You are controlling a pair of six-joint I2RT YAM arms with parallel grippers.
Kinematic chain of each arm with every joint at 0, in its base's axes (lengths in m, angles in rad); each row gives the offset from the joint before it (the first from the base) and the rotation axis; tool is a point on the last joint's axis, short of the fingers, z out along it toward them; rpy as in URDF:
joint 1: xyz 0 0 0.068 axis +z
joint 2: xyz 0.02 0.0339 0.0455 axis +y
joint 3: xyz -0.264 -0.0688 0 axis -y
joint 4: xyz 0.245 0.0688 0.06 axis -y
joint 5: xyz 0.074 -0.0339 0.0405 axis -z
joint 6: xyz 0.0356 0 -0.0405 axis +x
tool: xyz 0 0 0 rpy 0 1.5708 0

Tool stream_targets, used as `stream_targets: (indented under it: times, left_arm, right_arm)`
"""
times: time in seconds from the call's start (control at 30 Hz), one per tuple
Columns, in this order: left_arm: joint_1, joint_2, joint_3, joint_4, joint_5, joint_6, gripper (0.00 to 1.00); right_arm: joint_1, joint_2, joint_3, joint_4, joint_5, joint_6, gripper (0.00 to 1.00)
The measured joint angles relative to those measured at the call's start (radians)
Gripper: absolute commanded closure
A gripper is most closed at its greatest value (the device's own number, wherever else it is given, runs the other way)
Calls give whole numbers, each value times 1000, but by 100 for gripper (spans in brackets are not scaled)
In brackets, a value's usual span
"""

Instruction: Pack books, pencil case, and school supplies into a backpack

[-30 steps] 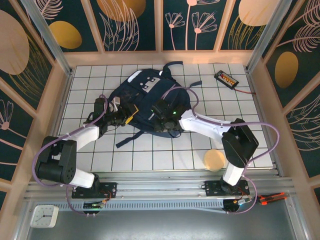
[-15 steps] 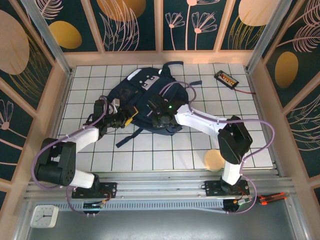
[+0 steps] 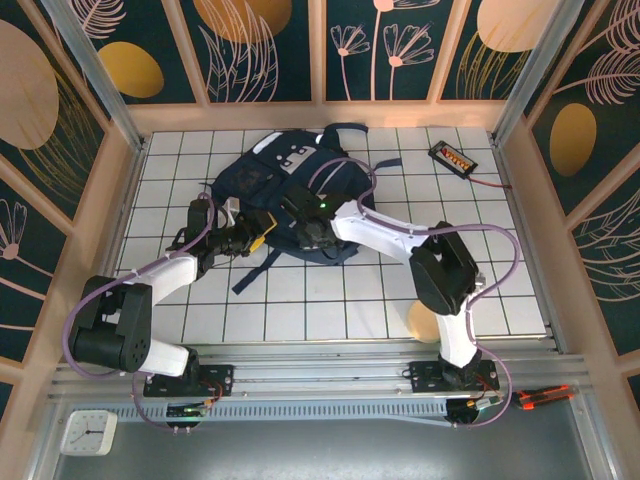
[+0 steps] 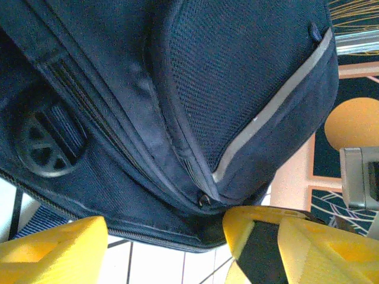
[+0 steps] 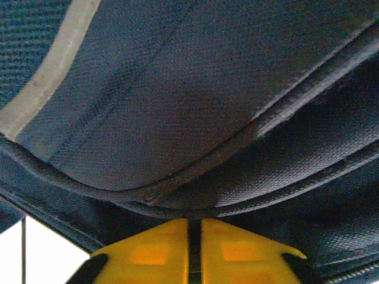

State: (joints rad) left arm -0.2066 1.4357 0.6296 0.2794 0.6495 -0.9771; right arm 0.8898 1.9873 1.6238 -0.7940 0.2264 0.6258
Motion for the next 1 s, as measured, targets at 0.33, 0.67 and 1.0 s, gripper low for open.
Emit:
stream_targets:
  times: [0.33,0.67,1.0]
  left_arm:
    - [-3,-67,-21,23,-1,-57,26]
    - [-121,77,-105,211,-6,-241,6]
    - [-121,-29,18,-32,-100,-70,1]
  right_arm:
    - [-6,-121,-63,35,-3,5,100]
    - [-39,-227,-140,153,-154,30,60]
    - [-229,-225,-223,274,-262,180,46]
